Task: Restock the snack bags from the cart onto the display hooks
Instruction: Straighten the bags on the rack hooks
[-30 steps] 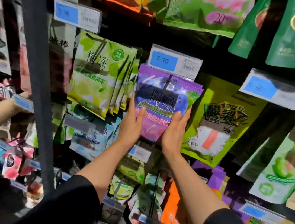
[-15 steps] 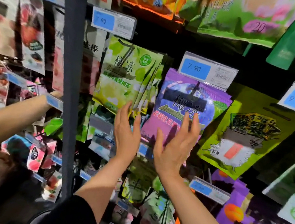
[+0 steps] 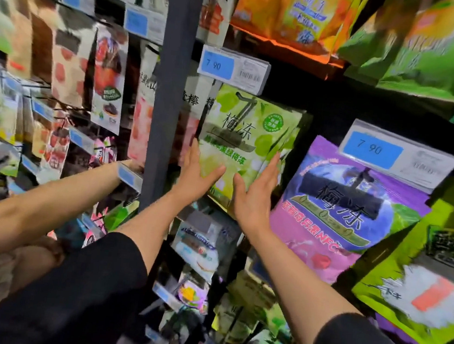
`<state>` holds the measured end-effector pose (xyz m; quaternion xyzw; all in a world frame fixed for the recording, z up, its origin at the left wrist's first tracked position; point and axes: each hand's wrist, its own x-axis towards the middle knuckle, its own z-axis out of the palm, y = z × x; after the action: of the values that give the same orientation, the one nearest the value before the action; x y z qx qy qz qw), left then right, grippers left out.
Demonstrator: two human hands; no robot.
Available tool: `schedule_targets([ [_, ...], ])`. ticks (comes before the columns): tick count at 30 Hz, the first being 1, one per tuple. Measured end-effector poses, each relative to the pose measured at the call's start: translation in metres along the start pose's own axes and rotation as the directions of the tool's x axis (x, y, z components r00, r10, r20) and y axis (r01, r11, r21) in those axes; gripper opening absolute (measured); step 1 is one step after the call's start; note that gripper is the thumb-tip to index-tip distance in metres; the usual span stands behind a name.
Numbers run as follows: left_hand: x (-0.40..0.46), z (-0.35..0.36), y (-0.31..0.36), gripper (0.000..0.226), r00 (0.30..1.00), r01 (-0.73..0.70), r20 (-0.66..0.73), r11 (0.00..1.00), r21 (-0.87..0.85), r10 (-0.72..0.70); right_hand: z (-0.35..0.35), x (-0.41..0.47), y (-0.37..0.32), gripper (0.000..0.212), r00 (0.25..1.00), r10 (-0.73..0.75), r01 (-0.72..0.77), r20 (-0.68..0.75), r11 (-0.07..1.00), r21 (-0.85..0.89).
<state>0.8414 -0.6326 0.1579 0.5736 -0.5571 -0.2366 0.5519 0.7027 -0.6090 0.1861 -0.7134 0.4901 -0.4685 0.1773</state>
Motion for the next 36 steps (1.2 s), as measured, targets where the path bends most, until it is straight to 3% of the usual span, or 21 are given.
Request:
schedule_targets([
  [7,-0.011,0.005,-0.004,0.124,1.000,-0.024,-0.009,1.000,0.018,0.024,0.001,-0.006,0.005,0.079,1.000,0.015,-0.015,-0.019,0.999,0.034],
  [11,-0.026,0.004,0.003,0.106,0.997,-0.080,-0.020,0.997,0.016,0.081,-0.004,-0.014,-0.006,0.080,0.996,-0.034,0.036,-0.077,0.999,0.029],
  [13,-0.035,0.001,0.015,0.093,0.981,-0.170,-0.099,0.985,0.004,0.169,-0.010,-0.020,-0.017,0.078,0.987,-0.086,0.091,-0.132,0.996,0.027],
  [16,-0.048,-0.008,0.046,0.068,0.895,-0.322,-0.328,0.947,-0.012,0.301,-0.019,-0.029,-0.037,0.067,0.949,-0.201,0.217,-0.244,0.975,0.043],
  [19,-0.053,-0.022,0.087,0.040,0.735,-0.475,-0.515,0.877,0.073,0.441,-0.031,-0.025,-0.067,0.059,0.856,-0.342,0.384,-0.388,0.923,0.033],
  [22,-0.041,-0.040,0.131,0.033,0.603,-0.565,-0.575,0.805,0.182,0.553,-0.052,-0.002,-0.106,0.057,0.762,-0.438,0.508,-0.477,0.861,0.022],
  [24,-0.024,-0.052,0.161,0.036,0.570,-0.586,-0.562,0.776,0.232,0.599,-0.068,0.022,-0.131,0.059,0.755,-0.427,0.499,-0.497,0.866,0.014],
  [26,-0.003,-0.062,0.188,0.044,0.593,-0.577,-0.494,0.763,0.290,0.636,-0.085,0.048,-0.151,0.065,0.793,-0.395,0.424,-0.464,0.904,-0.044],
  [31,0.072,-0.076,0.221,0.076,0.767,-0.525,-0.208,0.779,0.343,0.608,-0.121,0.110,-0.186,0.077,0.909,-0.298,0.263,-0.293,0.953,-0.153],
  [36,0.132,-0.075,0.223,0.109,0.886,-0.395,-0.171,0.894,0.211,0.431,-0.132,0.143,-0.189,0.091,0.970,-0.151,0.130,-0.192,0.985,-0.118],
])
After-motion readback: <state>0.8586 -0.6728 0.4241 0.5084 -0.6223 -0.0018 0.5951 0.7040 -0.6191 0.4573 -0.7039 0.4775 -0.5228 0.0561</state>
